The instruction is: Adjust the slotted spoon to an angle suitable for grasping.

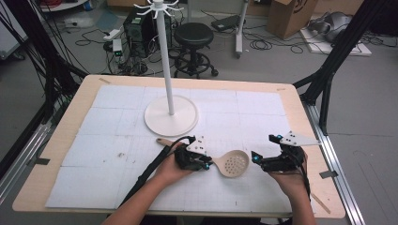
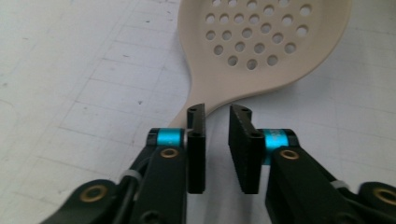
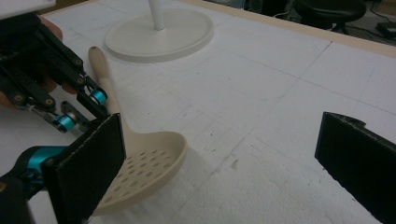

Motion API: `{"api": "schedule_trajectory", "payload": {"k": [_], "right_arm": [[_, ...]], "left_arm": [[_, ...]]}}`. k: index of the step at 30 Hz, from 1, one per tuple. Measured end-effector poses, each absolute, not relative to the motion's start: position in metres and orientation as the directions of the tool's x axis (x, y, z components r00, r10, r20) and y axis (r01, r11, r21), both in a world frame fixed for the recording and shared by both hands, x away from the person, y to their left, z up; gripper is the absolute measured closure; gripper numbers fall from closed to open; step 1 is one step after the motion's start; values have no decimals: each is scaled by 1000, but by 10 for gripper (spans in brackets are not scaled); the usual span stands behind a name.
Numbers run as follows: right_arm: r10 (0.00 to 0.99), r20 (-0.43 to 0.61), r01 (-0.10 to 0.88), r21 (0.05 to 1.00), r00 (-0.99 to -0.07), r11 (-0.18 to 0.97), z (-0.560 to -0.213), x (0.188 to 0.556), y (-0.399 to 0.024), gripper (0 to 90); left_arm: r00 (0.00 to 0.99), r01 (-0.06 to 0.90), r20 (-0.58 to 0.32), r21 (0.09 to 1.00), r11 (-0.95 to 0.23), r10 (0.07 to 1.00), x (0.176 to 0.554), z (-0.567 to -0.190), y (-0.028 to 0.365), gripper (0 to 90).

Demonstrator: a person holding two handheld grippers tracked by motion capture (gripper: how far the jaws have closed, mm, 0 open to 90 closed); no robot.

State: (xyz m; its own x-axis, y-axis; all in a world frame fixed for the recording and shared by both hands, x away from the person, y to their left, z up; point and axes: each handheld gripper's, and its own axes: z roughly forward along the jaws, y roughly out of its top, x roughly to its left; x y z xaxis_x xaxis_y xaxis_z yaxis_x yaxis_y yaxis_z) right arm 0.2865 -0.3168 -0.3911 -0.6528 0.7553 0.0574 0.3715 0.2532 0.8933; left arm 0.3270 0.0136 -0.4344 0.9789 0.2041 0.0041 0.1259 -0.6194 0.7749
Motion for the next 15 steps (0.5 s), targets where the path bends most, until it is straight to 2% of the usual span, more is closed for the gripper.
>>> {"api": "schedule_trajectory", "payload": {"k": [5,11,15], "right_arm": [[757,60,371,895,-650,247,-391,285,-319,8],[760,57,369,896,-648,248,-390,283,-319,8],[759,53,369,894,-649,254,-389,283,-318,8]], "left_arm": [[978,127,-2,795,-593,207,323,-423,32,675],[959,148,0,850,-505,282,317,-398,83,494],[952,157,-5,866,-474,307,314,-393,105,419]]}}
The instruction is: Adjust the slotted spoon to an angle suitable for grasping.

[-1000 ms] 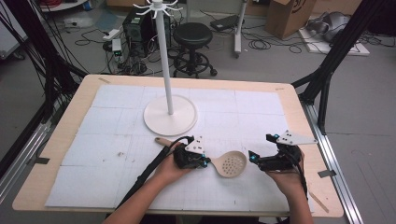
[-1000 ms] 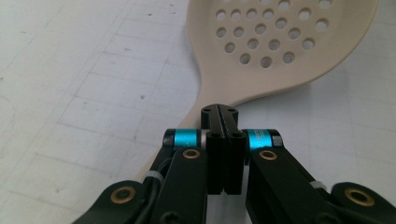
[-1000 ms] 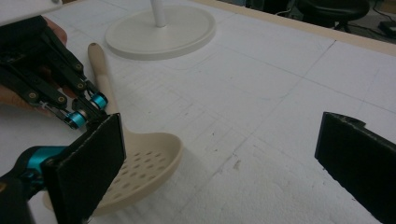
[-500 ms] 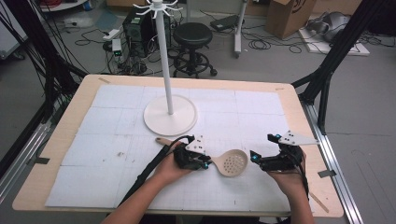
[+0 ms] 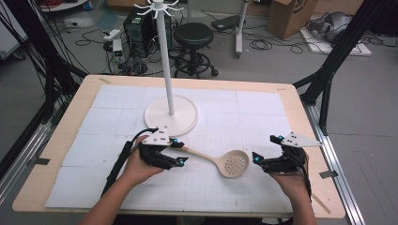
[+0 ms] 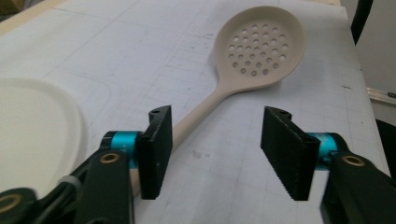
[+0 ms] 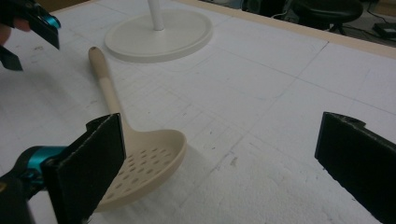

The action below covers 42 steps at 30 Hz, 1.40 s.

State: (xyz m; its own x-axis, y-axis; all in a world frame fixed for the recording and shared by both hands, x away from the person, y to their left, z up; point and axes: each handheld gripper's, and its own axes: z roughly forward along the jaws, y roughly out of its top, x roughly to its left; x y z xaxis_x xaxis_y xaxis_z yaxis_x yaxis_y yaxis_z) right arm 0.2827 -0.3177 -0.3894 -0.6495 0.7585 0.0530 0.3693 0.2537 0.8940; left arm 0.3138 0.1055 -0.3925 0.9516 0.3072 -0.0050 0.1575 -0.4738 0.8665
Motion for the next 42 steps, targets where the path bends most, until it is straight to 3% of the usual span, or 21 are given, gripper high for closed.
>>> {"api": "schedule_trajectory", "payload": {"k": [4,19,34,42], "right_arm": [[755,50,373,889,-653,264,-391,284,-314,8],[747,53,368,892,-663,263,-389,284,-314,8],[756,66,366,900,-651,236,-384,286,-316,8],[753,55,360,899,-656,249,-382,286,-313,8]], "left_arm": [[933,193,-29,882,-430,359,316,-391,132,392],[910,198,-54,928,-316,412,318,-375,182,297],[873,219,-49,928,-301,485,318,-366,226,64],[866,209,-47,939,-274,498,316,-361,231,17]]}}
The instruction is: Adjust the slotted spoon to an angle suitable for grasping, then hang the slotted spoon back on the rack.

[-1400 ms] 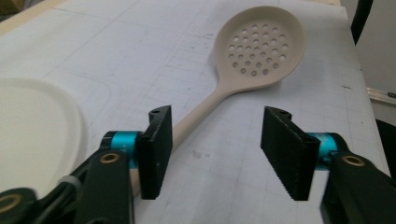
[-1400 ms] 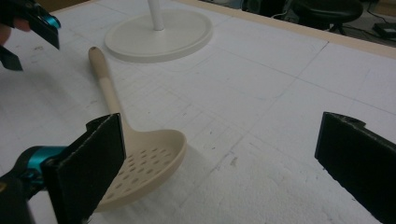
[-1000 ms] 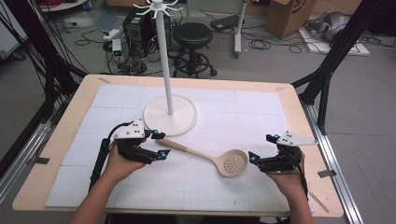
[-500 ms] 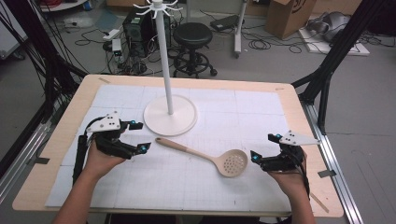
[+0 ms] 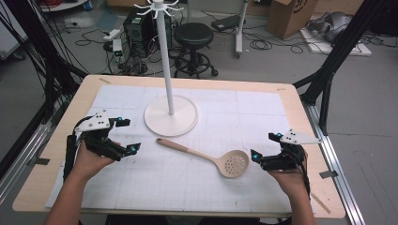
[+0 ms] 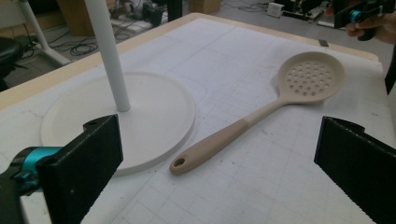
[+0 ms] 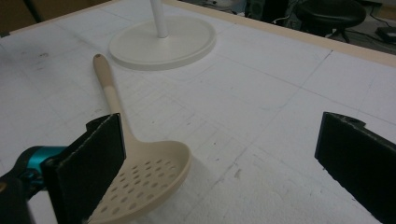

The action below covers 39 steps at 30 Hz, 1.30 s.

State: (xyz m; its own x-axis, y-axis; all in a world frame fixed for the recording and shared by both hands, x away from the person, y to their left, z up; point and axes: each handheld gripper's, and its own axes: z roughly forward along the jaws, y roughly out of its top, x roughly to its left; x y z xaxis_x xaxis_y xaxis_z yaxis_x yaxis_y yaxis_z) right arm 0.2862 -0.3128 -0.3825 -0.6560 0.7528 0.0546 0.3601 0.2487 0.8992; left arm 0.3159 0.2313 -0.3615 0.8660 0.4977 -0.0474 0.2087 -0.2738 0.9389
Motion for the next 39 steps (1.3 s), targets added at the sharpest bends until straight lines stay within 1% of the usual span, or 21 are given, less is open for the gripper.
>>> {"api": "schedule_trajectory", "payload": {"k": [8,16,28,37,39], "right_arm": [[753,62,364,899,-656,244,-382,285,-313,8],[750,65,369,896,-658,246,-384,286,-314,8],[753,61,363,900,-655,242,-382,286,-315,8],[744,57,355,901,-666,249,-380,283,-313,8],[744,55,350,904,-666,245,-378,282,-313,8]], "left_arm": [[858,217,-52,938,-269,511,318,-362,235,17],[859,222,-46,931,-289,511,318,-365,232,17],[864,217,-47,933,-286,501,319,-366,232,17],[857,212,-36,934,-288,514,317,-365,231,17],[855,226,-60,937,-265,515,317,-369,231,17]]}}
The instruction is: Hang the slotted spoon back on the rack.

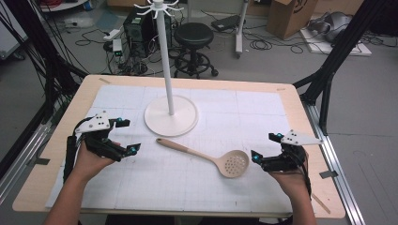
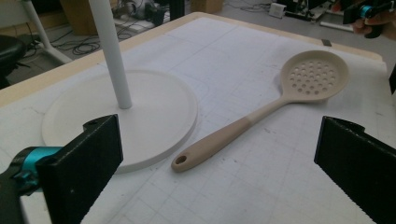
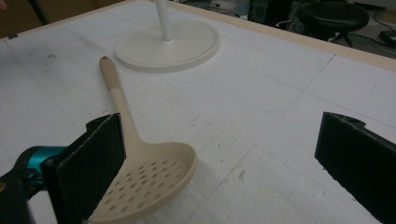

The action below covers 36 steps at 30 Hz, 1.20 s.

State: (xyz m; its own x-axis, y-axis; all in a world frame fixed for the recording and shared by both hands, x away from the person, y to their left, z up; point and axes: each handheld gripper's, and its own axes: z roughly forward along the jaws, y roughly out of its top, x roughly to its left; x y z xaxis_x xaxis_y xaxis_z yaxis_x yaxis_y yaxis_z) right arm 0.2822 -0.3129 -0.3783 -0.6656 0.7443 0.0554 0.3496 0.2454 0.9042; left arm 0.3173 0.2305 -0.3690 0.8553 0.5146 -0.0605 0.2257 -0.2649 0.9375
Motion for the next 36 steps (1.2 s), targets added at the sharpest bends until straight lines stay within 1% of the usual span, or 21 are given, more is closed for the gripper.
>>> {"api": "schedule_trajectory", "payload": {"k": [3,8,13,17,26,31,35,36], "right_arm": [[739,57,346,906,-671,245,-377,282,-311,8],[729,49,337,906,-683,255,-378,283,-309,8],[726,72,336,914,-684,227,-377,282,-312,8],[721,68,342,909,-689,240,-379,283,-311,8],[725,62,345,905,-686,249,-377,281,-309,8],[710,61,335,908,-702,253,-369,282,-300,8],[675,39,308,908,-737,284,-356,284,-277,7],[675,39,308,908,-737,284,-356,284,-277,7]], "left_arm": [[850,247,-79,934,-260,521,320,-374,230,17],[844,256,-82,930,-264,530,322,-376,228,17],[833,259,-82,932,-255,547,322,-375,233,17],[820,284,-111,931,-230,562,326,-380,240,17],[819,274,-105,936,-223,565,324,-378,244,17],[814,269,-101,938,-217,572,323,-376,249,17],[816,268,-106,940,-209,568,325,-376,253,17],[818,268,-107,940,-209,566,325,-376,253,17]]}}
